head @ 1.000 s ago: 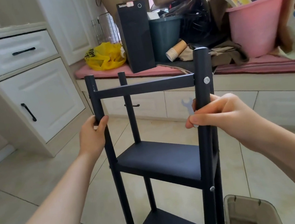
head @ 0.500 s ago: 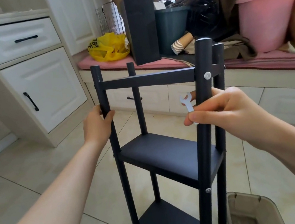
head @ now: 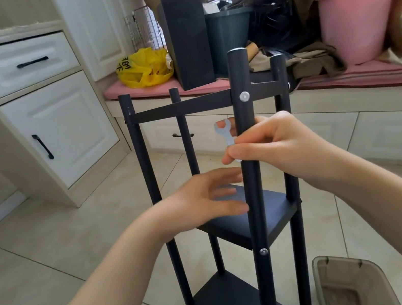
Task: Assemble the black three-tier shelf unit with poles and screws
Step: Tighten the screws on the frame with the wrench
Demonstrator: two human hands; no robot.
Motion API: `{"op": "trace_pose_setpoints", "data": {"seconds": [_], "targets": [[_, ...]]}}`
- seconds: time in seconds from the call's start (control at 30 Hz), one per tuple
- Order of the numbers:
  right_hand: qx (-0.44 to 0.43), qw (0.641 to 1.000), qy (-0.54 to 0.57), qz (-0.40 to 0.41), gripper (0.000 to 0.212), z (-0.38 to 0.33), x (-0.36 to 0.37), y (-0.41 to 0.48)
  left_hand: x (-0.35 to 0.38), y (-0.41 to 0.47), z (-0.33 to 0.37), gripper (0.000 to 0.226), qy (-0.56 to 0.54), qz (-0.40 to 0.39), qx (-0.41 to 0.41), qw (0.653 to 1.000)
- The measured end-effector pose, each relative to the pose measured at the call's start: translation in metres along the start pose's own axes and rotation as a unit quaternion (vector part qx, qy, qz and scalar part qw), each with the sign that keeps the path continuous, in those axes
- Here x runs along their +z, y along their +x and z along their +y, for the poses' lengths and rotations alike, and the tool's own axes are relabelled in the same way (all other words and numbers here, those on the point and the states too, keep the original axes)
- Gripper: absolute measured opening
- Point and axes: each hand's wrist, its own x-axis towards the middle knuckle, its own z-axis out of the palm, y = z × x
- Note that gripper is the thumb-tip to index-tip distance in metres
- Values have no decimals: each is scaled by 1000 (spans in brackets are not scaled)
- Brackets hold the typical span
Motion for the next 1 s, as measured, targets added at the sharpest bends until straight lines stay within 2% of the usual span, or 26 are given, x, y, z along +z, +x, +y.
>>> {"op": "trace_pose_setpoints", "data": {"seconds": [0.07, 0.37, 0.6, 0.7, 0.83, 1.0], "targets": [[-12, 1000, 2, 16, 18, 0, 5, 4, 6, -2, 4, 57, -32, -21, 16, 999], [-8, 999, 33, 37, 15, 5, 13, 18, 31, 6, 2, 24, -113, 78, 77, 988], [-26, 992, 95, 82, 14, 17, -4, 14, 26, 3, 2, 20, -89, 87, 81, 989], [-4, 984, 135, 112, 14, 24, -13, 11, 19, 3, -1, 19, -51, 91, 79, 991], [28, 986, 87, 137, 18, 30, -17, 7, 13, 1, -2, 18, -20, 121, 89, 988], [42, 992, -21, 121, 13, 33, -9, 8, 6, 0, 0, 11, 56, 150, 87, 983]]}}
